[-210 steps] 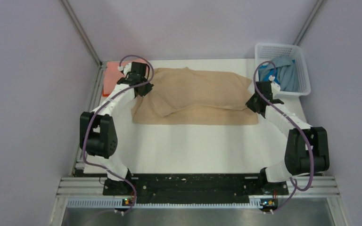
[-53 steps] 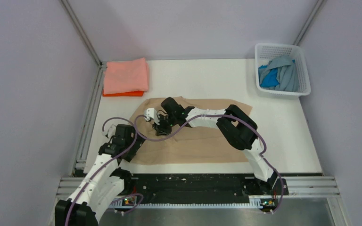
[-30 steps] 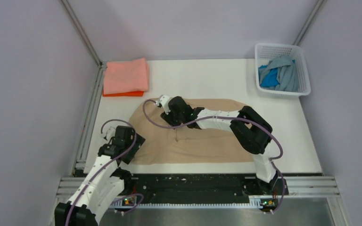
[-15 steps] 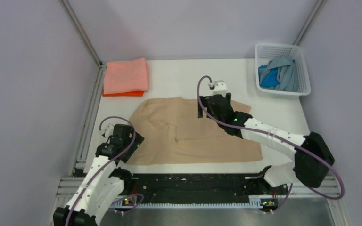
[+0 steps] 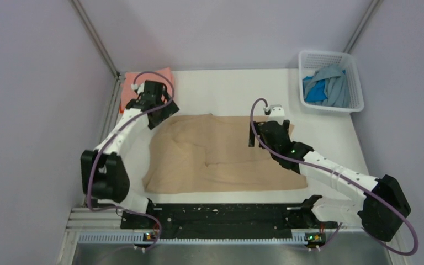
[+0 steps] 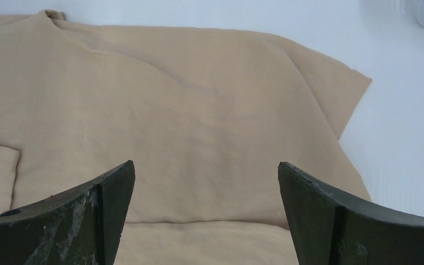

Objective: Fold and stack the t-shirts
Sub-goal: Grab the side of the flattened tshirt furthest away from the robot with both arms

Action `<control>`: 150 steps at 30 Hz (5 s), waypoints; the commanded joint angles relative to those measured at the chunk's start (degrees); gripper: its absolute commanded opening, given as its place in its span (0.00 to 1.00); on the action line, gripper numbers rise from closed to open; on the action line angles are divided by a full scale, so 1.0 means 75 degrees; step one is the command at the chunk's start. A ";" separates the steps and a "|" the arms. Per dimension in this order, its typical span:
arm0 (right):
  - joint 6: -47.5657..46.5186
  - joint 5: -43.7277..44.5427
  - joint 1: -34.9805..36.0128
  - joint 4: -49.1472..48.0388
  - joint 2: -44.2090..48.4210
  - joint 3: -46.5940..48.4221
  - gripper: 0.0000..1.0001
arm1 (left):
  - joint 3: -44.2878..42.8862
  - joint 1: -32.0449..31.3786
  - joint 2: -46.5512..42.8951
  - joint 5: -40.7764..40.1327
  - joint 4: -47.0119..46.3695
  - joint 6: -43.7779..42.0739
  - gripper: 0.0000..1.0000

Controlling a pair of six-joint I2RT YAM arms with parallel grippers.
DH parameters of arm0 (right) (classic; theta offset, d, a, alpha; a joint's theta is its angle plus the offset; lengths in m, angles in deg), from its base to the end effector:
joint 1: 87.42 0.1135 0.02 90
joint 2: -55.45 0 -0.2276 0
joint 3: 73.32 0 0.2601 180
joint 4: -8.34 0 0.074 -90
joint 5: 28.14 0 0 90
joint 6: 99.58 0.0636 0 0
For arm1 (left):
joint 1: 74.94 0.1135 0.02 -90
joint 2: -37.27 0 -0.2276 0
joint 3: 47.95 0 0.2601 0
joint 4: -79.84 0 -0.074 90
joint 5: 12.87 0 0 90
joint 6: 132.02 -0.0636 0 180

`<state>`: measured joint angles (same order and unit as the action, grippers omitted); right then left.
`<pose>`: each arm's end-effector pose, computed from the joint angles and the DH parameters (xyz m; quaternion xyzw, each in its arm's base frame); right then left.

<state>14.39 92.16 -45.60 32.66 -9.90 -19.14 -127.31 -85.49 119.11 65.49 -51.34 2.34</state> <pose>0.2339 0.1663 0.1951 -0.0149 0.8663 0.0450 0.4973 0.3295 -0.0483 0.2212 -0.3051 0.8883 -0.0671 0.3366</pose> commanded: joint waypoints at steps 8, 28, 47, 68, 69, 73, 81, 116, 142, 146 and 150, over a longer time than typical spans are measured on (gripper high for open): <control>-0.0297 0.0221 -0.0316 -0.0058 -0.0312 -0.0007 0.99 | -0.3688 0.0092 0.4629 0.0966 0.0570 -0.1358 0.92; -0.0417 0.0513 -0.0485 -0.0070 -0.0778 0.0071 0.99 | -0.4080 -0.0457 0.6141 -0.0521 0.1821 -0.2098 0.84; -0.0386 0.0997 -0.0520 -0.0057 -0.0468 -0.0121 0.99 | -0.4607 -0.0567 0.5499 -0.1458 0.2267 -0.1215 0.00; -0.0339 0.1042 -0.0526 -0.0094 -0.0465 -0.0137 0.99 | -0.4853 -0.0136 0.4173 -0.4538 0.4063 0.1812 0.98; -0.0339 0.0954 -0.0526 -0.0145 -0.0506 -0.0121 0.99 | -0.4625 -0.0140 0.3888 -0.4180 0.3603 0.1497 0.99; -0.0297 0.0223 -0.0674 -0.0555 -0.1050 0.0130 0.99 | -0.2961 -0.0141 0.3024 -0.1206 0.0747 -0.0306 0.99; -0.0005 -0.1292 -0.1347 -0.1222 -0.3379 0.1310 0.99 | -0.2791 -0.0141 0.3741 0.1208 0.0064 -0.0956 0.99; 0.0207 -0.1817 -0.2224 0.0933 -0.0579 -0.0759 0.96 | -0.6228 -0.0395 0.5605 0.4871 0.1894 -1.0397 0.99; 0.0453 -0.2226 -0.2217 0.1426 -0.1276 -0.0609 0.93 | -0.6080 -0.0481 0.6675 0.3088 0.1147 -1.1015 0.57; 0.0468 -0.2202 -0.2224 0.1412 -0.1472 -0.0603 0.93 | -0.6030 -0.0512 0.6718 0.2973 0.0924 -1.0721 0.43; 0.0601 -0.2052 -0.2220 0.1508 -0.1542 -0.0605 0.92 | -0.5868 -0.0539 0.6603 0.2333 0.0429 -1.0261 0.00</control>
<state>17.23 75.97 -61.75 44.09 -20.02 -24.93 -171.74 -89.36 169.08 87.41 -42.62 -78.05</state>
